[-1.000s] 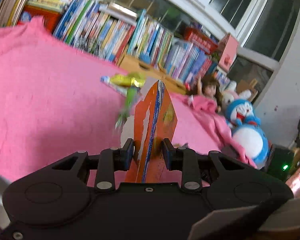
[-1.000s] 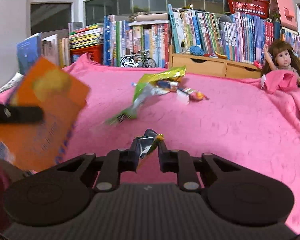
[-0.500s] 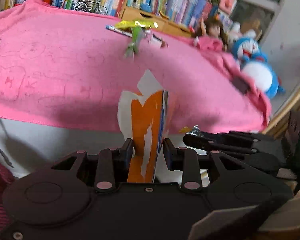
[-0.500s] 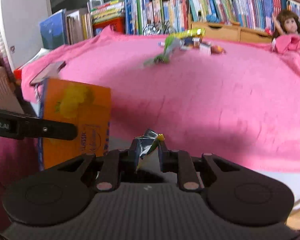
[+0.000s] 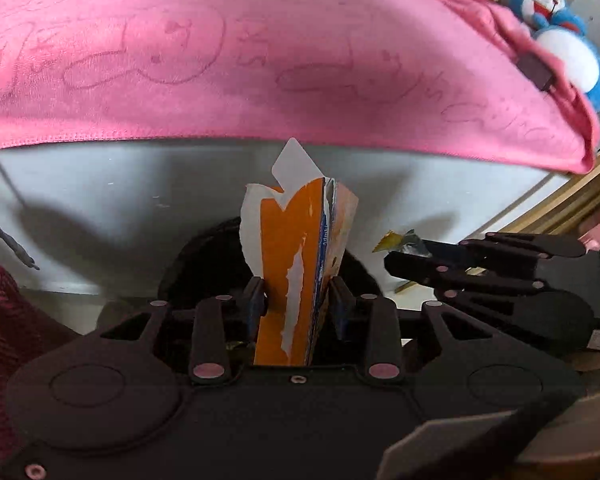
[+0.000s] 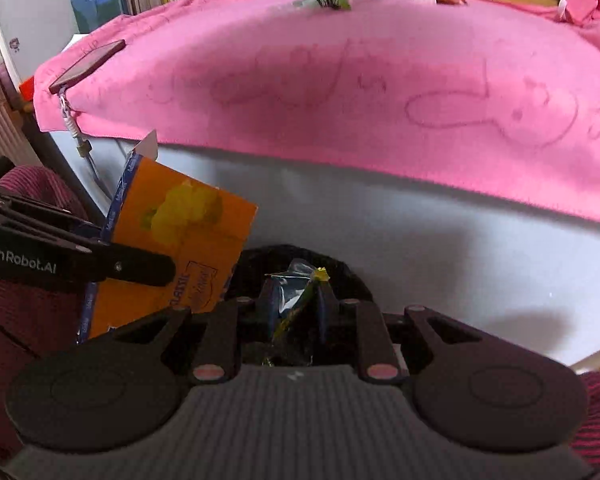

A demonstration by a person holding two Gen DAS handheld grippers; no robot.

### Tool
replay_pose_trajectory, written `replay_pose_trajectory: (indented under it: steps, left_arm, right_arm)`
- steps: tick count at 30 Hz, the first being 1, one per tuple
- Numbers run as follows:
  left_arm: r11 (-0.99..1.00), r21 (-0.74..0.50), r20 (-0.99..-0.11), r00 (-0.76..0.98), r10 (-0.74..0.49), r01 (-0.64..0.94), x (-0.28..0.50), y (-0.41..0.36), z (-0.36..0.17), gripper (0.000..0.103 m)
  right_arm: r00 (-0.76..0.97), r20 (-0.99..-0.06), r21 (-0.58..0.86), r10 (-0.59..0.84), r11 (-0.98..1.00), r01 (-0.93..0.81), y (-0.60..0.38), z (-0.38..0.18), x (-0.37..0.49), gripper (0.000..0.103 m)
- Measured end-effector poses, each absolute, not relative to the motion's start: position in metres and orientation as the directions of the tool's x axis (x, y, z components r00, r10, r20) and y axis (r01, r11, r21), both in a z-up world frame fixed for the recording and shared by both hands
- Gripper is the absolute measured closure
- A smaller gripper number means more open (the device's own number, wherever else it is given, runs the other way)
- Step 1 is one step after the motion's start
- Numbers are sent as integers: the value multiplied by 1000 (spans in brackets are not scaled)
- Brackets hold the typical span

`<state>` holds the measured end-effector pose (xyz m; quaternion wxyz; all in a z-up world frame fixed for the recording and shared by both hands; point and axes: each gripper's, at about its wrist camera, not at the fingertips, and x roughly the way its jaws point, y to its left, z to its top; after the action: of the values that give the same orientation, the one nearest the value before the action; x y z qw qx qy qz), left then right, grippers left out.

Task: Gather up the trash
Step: 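Carry the orange box and silver foil down over the bin and open both grippers, then grasp the green plastic wrapper with the left gripper while the right grasps the snack packet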

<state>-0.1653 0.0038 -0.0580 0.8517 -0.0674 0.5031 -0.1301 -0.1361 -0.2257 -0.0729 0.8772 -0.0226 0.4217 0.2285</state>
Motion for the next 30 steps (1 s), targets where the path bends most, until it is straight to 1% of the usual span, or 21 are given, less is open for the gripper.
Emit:
replay_pose_trajectory:
  steps: [3, 5, 6, 7, 8, 10, 13, 16, 20, 22, 28, 30]
  left_arm:
    - [960, -232, -846, 455, -278, 155, -163, 3, -60, 64]
    - [962, -226, -851, 449, -271, 153, -162, 3, -61, 60]
    - [962, -225, -853, 446, -270, 152, -161, 2, -61, 57]
    - [963, -224, -854, 446, -268, 148, -160, 3, -62, 56]
    - [964, -222, -855, 446, -265, 147, -160, 2, -61, 55]
    - [965, -217, -853, 451, -262, 149, -159, 2, -60, 51]
    - [966, -208, -850, 460, -255, 150, -156, 0, -57, 49]
    - [968, -204, -846, 471, -251, 148, -155, 0, -54, 44]
    - [970, -190, -837, 491, -241, 153, -154, -1, -47, 43]
    - [971, -180, -829, 508, -236, 158, -154, -2, -43, 40]
    - [967, -173, -791, 558, -250, 188, -154, 1, -21, 40]
    - [960, -184, -760, 589, -275, 211, -153, 3, -5, 38]
  right_arm:
    - [535, -754, 155, 382, 894, -421, -224, -74, -134, 72]
    - [535, -752, 158, 384, 894, -420, -224, -75, -134, 66]
    - [535, -751, 161, 388, 893, -420, -224, -75, -134, 66]
    - [535, -750, 163, 390, 892, -421, -224, -75, -134, 58]
    - [535, -749, 164, 391, 891, -422, -224, -75, -134, 53]
    - [535, -747, 168, 394, 891, -422, -224, -74, -134, 52]
    - [538, -744, 169, 396, 891, -422, -226, -74, -134, 47]
    - [542, -742, 170, 396, 892, -419, -228, -72, -134, 45]
    - [550, -735, 170, 396, 894, -416, -228, -69, -133, 43]
    - [554, -731, 172, 399, 893, -416, -229, -66, -133, 42]
    - [584, -697, 171, 415, 888, -428, -234, -46, -130, 41]
    - [604, -671, 173, 430, 883, -437, -238, -33, -129, 39]
